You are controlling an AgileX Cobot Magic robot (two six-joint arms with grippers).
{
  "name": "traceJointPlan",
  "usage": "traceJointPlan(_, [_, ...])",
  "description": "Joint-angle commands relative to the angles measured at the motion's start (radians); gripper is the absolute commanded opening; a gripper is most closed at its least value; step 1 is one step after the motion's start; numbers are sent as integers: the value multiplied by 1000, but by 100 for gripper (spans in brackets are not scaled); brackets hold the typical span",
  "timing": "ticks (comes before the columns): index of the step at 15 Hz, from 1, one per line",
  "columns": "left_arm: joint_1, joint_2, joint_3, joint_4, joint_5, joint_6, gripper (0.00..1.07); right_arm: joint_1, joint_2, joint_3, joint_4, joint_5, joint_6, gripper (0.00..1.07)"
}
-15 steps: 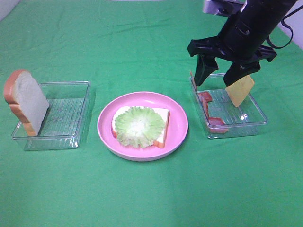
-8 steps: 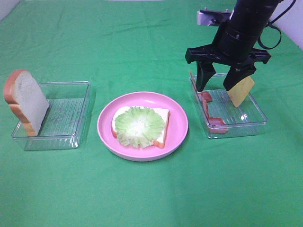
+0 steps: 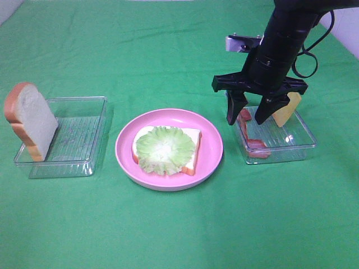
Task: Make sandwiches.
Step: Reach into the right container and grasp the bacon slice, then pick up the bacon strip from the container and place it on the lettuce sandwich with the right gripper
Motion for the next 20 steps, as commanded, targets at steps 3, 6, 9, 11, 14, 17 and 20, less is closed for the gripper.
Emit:
traceJointPlan(3, [-3,-19,1,-2,-12,1,71,-1,22,-6,-10,-19,-4,51])
traceJointPlan(6, [-3,-19,1,-2,-12,1,71,-1,22,-6,-30,-22,-4,34])
traceJointPlan(9, [-3,-19,1,-2,-12,1,71,-1,22,-6,-30,-19,-4,19])
traceJointPlan(11, [-3,-19,1,-2,-12,1,71,-1,22,-6,-32,-16,-4,0])
traceJointPlan(14, [-3,-19,1,-2,-12,1,71,-1,13,-6,-32,-2,-4,0])
traceJointPlan(17, [-3,-19,1,-2,-12,1,71,-1,-39,-6,-39,18,-4,0])
traceJointPlan(20, [-3,-19,1,-2,-12,1,71,-1,-112,-6,-38,37,-4,0])
